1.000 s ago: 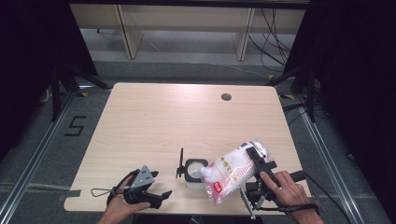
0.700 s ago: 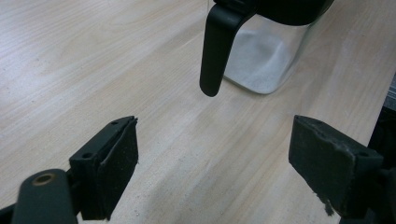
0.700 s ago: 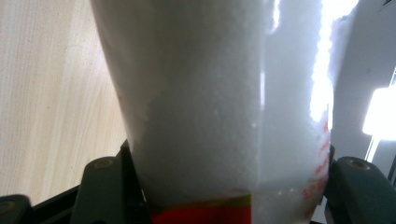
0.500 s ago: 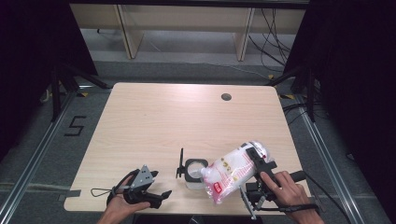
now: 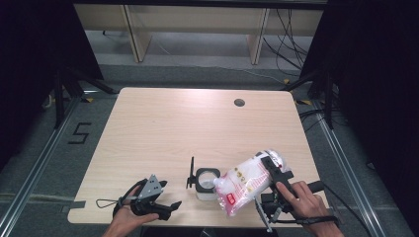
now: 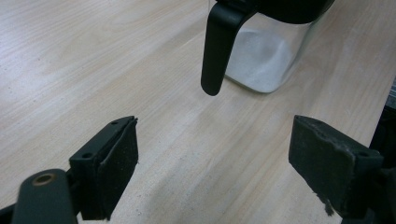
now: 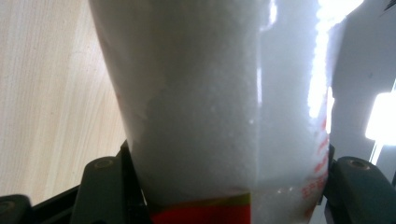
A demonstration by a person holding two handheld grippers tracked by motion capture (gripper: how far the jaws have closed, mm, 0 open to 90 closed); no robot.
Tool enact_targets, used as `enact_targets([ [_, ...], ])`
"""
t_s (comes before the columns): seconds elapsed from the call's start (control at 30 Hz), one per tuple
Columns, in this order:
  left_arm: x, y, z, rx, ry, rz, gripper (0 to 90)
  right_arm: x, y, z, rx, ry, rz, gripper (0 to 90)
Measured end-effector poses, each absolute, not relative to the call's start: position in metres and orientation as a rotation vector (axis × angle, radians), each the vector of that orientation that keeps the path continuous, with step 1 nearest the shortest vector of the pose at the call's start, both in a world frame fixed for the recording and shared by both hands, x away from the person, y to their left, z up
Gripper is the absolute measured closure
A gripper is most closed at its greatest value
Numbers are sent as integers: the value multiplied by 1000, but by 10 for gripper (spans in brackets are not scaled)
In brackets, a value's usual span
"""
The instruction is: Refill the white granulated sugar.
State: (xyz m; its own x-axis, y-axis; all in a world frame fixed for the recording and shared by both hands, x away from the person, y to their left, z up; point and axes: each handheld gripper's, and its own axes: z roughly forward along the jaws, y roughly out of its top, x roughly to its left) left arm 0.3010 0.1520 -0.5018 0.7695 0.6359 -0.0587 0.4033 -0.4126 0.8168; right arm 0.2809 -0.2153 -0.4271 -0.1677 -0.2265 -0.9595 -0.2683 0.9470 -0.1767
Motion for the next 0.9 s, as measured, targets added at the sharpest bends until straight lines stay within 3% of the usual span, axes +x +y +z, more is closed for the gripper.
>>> enact_targets([
  [0.9,302,154,-501,2087,764,337,154,287,-216,-425,-403,1745,34,390],
])
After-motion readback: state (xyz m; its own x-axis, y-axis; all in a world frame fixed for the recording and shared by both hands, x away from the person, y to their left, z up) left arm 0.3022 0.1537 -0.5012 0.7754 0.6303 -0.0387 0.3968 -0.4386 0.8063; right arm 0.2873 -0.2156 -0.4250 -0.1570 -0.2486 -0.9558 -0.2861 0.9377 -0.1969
